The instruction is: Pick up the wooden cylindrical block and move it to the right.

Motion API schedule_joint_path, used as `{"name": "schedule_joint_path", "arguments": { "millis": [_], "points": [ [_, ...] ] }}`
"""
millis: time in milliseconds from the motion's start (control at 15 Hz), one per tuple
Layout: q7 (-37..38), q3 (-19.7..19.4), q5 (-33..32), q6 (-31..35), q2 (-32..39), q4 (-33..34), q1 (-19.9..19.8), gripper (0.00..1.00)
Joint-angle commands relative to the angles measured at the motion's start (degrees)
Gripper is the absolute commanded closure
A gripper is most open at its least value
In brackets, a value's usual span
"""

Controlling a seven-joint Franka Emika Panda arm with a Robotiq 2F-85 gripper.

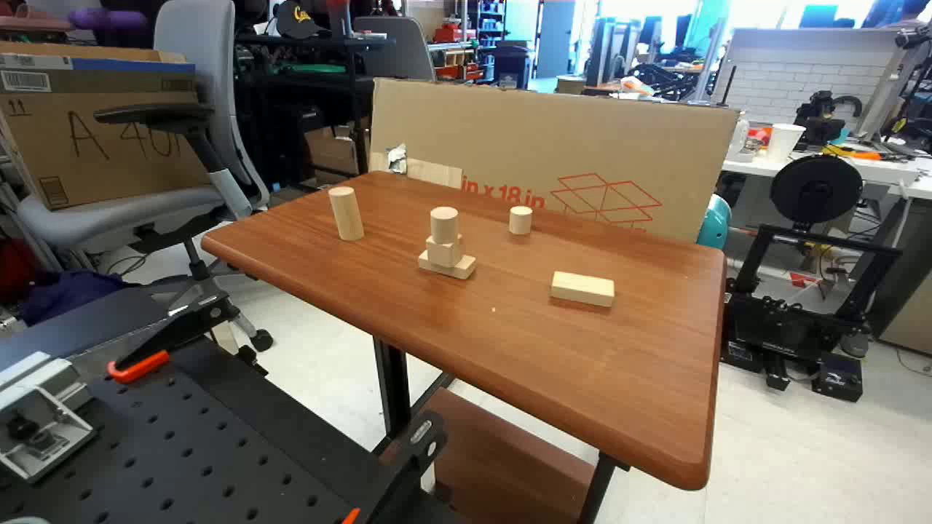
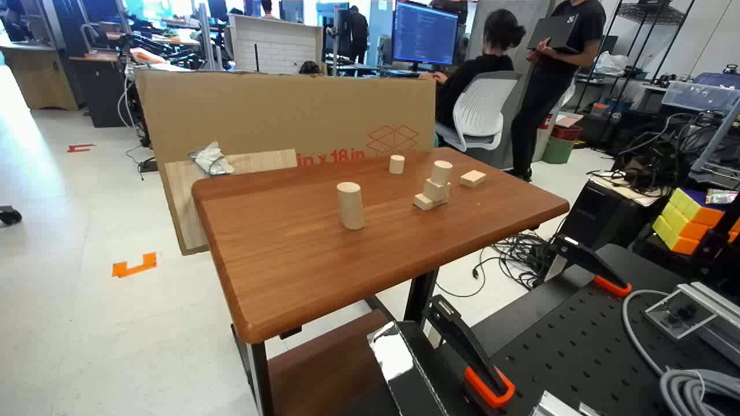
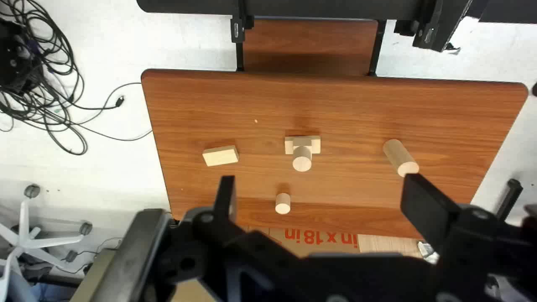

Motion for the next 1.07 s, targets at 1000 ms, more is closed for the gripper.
{"name": "schedule_joint_path", "arguments": {
  "millis": [1000],
  "points": [
    [1.26,0.47,-0.08,1.17,7.84,3.09,-0.50,0.00]
  ]
}}
